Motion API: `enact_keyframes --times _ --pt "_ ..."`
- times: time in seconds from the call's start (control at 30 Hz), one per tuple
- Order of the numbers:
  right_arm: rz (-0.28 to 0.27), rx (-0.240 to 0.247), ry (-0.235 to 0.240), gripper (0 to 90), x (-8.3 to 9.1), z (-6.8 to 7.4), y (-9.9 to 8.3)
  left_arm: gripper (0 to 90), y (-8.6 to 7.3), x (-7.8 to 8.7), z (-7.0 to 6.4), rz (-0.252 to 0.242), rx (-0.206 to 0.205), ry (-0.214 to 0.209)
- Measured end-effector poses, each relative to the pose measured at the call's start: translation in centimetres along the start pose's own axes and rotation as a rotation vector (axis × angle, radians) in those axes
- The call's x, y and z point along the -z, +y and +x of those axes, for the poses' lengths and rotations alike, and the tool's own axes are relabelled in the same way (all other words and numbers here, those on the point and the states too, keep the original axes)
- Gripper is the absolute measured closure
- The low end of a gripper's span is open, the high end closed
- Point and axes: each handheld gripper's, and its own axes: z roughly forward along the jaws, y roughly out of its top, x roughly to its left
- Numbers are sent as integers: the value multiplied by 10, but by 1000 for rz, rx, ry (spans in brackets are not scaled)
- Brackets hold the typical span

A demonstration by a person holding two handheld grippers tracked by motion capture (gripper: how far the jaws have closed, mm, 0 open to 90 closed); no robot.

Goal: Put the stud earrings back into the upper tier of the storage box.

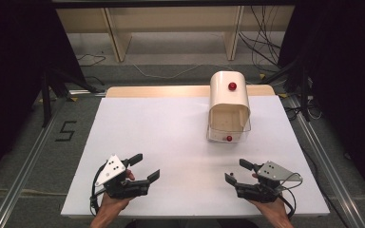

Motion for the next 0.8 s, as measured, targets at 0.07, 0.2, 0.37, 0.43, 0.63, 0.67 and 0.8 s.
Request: enact_keyframes --times 0.07,0.2,0.37,0.43,0.63,0.67,0.8 --pt "2 1 -1 262 0 0 0 159 0 0 0 0 0 0" --pt "3 -2 -4 262 1 0 1 159 0 0 0 0 0 0" --pt "7 -2 -8 262 0 -1 1 159 0 0 0 1 0 3" --pt "11 0 -10 262 0 -2 1 159 0 0 0 0 1 3" --pt "16 5 -16 262 0 -1 2 159 0 0 0 1 0 3" --pt "20 6 -17 262 0 -2 3 159 0 0 0 2 0 2" --pt "32 0 -23 271 0 -4 5 159 0 0 0 4 -1 2"
